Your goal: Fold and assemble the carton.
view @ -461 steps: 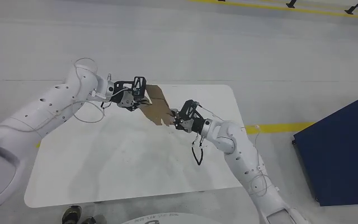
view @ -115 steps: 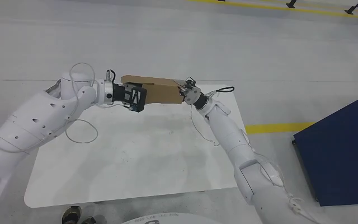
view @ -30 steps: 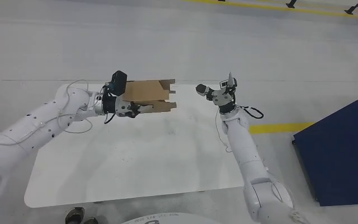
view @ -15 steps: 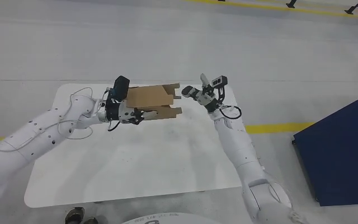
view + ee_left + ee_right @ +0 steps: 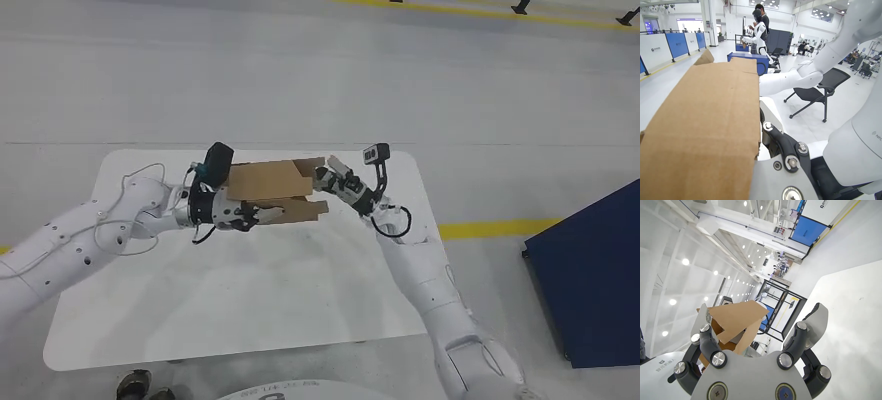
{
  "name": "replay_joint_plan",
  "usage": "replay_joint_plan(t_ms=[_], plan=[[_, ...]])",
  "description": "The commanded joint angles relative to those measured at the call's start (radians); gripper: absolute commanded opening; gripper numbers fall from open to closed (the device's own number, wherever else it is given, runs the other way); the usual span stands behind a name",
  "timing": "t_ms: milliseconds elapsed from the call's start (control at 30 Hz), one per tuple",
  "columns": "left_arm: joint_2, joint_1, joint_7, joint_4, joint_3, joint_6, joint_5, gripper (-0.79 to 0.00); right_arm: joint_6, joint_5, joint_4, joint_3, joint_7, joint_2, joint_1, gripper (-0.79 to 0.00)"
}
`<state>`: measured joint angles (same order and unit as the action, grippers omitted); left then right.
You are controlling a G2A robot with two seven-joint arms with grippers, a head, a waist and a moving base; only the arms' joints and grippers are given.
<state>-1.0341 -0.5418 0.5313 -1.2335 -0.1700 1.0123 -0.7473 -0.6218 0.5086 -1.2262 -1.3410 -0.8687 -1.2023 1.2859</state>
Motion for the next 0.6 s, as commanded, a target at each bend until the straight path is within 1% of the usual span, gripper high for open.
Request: replay_joint_plan(t_ms=[0,267,433,500,567], plan=[[-0.002,0.000,-0.025,-0.004,0.000,0.000,0.014,-0.785,-0.017,-0.044,-0.021,-0.003,0.013,0.003,0.015,0.000],[-0.009,0.006,-0.093,0.000,0.000,0.000,0.038,-0.785,-0.057,-0.166,-0.080,0.002,0.057,0.008,0.057,0.000],[-0.017,0.005,-0.126,0.001,0.000,0.000,0.030,-0.785,-0.071,-0.257,-0.100,0.012,0.114,0.008,0.069,0.000],[-0.020,0.006,-0.129,0.004,0.000,0.000,0.029,-0.785,-0.076,-0.273,-0.107,0.017,0.125,0.008,0.073,0.000],[-0.022,0.007,-0.126,0.005,0.000,0.000,0.028,-0.785,-0.080,-0.244,-0.115,0.019,0.118,0.009,0.079,0.000]])
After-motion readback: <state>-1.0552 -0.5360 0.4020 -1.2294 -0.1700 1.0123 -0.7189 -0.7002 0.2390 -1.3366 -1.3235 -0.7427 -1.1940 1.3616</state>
